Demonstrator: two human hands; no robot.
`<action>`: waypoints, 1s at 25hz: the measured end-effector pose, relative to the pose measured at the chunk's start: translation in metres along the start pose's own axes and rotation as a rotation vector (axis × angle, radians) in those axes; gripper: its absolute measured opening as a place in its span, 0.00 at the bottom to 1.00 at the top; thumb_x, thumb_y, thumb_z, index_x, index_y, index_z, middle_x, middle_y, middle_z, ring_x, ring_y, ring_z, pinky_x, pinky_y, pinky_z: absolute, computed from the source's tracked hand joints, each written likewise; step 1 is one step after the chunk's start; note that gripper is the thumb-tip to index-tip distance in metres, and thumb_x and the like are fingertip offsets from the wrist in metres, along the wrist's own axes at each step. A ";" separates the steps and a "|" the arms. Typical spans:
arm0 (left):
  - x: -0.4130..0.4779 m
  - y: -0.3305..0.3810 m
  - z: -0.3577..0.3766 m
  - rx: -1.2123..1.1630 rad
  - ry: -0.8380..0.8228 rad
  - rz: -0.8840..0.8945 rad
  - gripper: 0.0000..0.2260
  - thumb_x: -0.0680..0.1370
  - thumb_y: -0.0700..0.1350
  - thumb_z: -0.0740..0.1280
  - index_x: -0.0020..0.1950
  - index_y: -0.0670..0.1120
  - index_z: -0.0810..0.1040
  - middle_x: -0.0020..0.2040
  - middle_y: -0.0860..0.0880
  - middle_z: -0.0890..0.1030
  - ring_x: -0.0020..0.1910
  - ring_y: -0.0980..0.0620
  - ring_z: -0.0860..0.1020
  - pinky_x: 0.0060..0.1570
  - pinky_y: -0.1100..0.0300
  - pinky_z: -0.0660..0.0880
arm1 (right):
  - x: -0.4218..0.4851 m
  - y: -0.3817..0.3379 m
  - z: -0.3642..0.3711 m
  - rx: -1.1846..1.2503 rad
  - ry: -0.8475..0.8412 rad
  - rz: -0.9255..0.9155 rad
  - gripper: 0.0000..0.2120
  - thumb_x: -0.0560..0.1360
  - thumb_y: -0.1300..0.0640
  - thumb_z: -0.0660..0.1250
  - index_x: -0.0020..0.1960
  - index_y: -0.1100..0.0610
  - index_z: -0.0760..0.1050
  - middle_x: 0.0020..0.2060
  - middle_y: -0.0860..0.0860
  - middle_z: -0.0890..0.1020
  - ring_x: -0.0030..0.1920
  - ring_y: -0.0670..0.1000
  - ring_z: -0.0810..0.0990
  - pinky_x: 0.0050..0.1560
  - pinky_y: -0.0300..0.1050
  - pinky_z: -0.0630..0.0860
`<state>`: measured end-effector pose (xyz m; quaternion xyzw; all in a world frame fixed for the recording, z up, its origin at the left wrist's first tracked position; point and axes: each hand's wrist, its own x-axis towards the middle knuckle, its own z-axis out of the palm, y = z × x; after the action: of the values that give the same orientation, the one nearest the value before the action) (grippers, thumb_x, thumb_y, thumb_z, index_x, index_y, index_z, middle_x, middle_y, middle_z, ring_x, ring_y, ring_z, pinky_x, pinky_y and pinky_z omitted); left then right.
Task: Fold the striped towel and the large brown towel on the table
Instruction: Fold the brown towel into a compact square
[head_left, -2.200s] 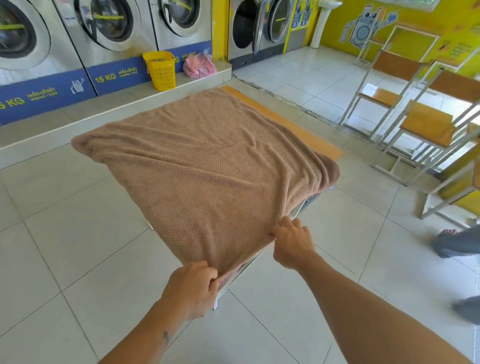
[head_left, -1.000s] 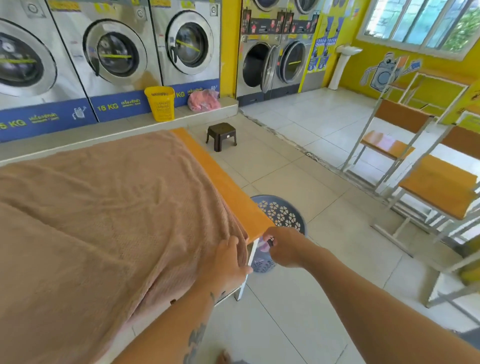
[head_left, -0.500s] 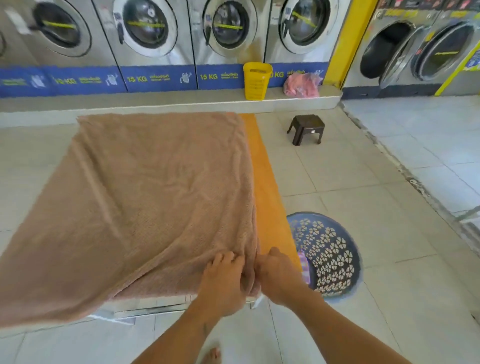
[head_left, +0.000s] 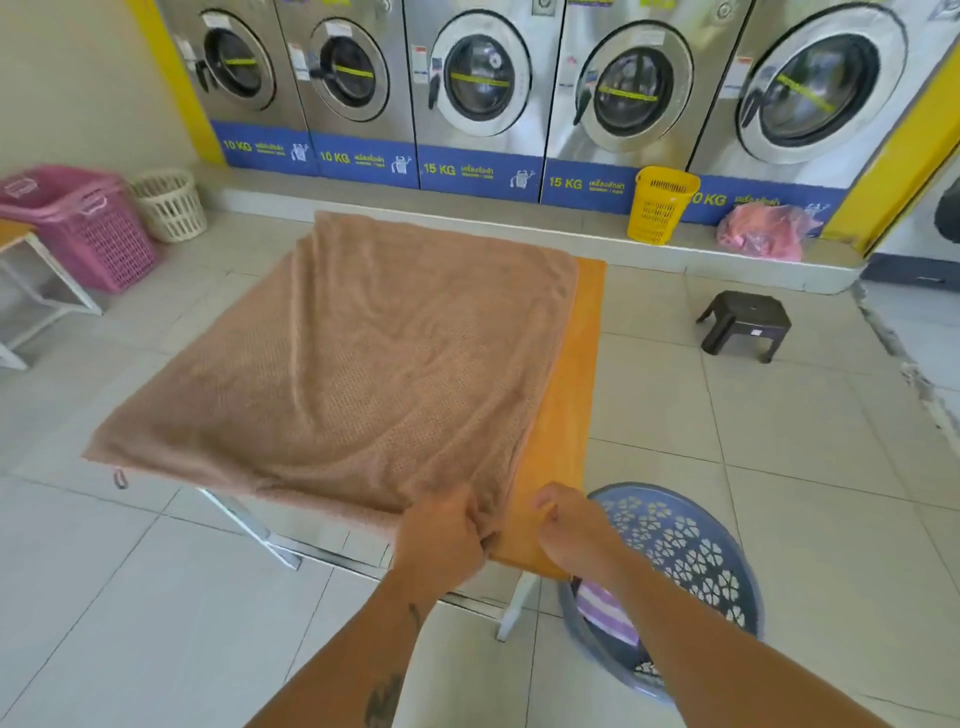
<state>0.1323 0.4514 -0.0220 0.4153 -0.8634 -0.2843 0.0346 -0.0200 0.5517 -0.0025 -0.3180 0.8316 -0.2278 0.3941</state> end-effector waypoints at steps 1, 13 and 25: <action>-0.002 0.002 0.007 0.100 -0.066 0.015 0.08 0.75 0.52 0.61 0.38 0.51 0.71 0.39 0.52 0.77 0.41 0.50 0.77 0.42 0.54 0.79 | 0.004 0.001 -0.008 -0.019 -0.005 0.002 0.16 0.75 0.65 0.57 0.57 0.50 0.74 0.37 0.51 0.77 0.29 0.48 0.73 0.24 0.39 0.67; 0.031 0.043 0.029 0.308 -0.006 0.005 0.15 0.78 0.53 0.59 0.62 0.49 0.67 0.60 0.48 0.71 0.59 0.46 0.69 0.62 0.50 0.69 | 0.065 -0.018 -0.059 -0.621 0.040 -0.229 0.29 0.72 0.61 0.65 0.72 0.52 0.63 0.59 0.54 0.69 0.61 0.58 0.69 0.50 0.50 0.74; 0.117 0.087 0.048 0.332 0.061 -0.368 0.16 0.79 0.43 0.62 0.66 0.48 0.68 0.64 0.48 0.69 0.63 0.46 0.69 0.60 0.51 0.73 | 0.219 -0.003 -0.156 -0.953 0.020 -0.471 0.34 0.72 0.57 0.66 0.75 0.52 0.58 0.67 0.56 0.65 0.64 0.61 0.66 0.56 0.55 0.75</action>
<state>-0.0186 0.4299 -0.0374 0.5740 -0.8066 -0.1274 -0.0602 -0.2503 0.4139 -0.0213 -0.6376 0.7529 0.0899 0.1361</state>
